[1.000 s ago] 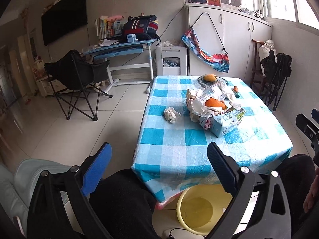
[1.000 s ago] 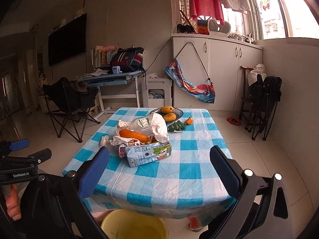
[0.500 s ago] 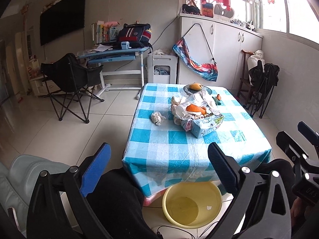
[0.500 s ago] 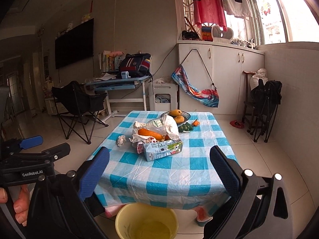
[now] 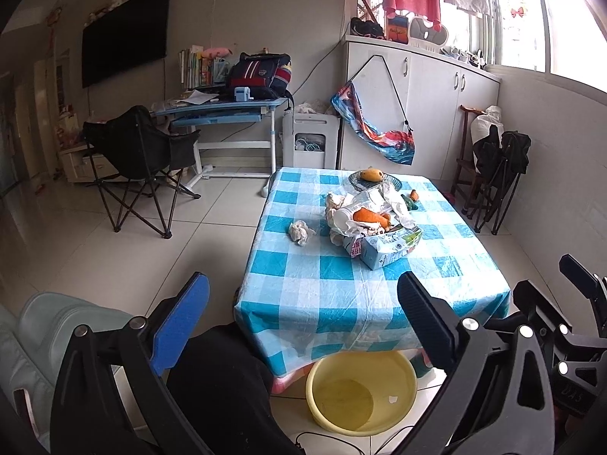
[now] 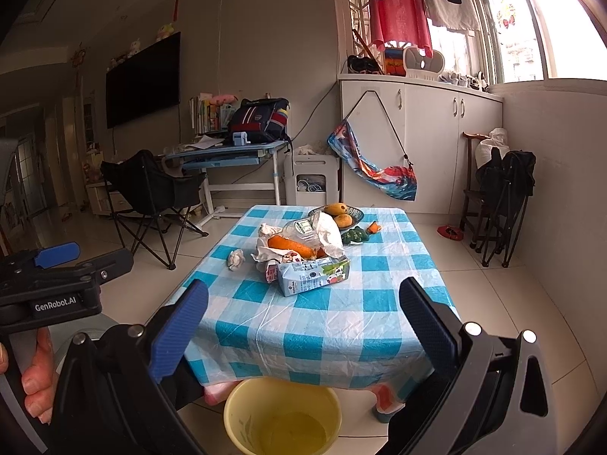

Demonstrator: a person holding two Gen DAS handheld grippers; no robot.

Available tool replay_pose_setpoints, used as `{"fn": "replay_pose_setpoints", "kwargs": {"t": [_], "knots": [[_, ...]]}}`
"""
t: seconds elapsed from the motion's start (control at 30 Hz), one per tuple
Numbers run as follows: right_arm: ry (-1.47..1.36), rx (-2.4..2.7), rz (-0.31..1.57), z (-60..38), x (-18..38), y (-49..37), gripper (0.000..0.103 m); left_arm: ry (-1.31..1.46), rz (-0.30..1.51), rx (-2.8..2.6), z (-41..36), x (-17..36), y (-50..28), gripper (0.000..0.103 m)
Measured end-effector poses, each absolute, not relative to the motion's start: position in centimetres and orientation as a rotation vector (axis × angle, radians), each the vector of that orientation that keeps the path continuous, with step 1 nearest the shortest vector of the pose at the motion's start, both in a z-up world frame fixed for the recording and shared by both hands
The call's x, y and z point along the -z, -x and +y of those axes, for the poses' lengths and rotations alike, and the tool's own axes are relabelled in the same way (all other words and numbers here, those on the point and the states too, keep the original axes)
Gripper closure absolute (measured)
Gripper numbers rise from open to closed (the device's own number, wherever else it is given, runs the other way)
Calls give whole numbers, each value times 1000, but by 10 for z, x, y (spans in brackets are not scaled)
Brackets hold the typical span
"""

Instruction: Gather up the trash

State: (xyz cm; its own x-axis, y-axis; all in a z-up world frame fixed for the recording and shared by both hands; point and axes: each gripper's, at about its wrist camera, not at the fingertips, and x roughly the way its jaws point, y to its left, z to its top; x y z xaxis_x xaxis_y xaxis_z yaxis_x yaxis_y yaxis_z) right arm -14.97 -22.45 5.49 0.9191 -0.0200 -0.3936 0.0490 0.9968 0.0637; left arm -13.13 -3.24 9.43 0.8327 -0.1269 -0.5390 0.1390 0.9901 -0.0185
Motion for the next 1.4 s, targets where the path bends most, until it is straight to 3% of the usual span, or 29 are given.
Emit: {"fn": "replay_pose_setpoints", "kwargs": {"t": [0.6,1.4], "knots": [[-79,26,457,-228,-46,143,6,-15,622,129,-29,-75,116,7],[-118,0,571,-242,-11,102,6,39,743,91,-30,-38,39,7]]}}
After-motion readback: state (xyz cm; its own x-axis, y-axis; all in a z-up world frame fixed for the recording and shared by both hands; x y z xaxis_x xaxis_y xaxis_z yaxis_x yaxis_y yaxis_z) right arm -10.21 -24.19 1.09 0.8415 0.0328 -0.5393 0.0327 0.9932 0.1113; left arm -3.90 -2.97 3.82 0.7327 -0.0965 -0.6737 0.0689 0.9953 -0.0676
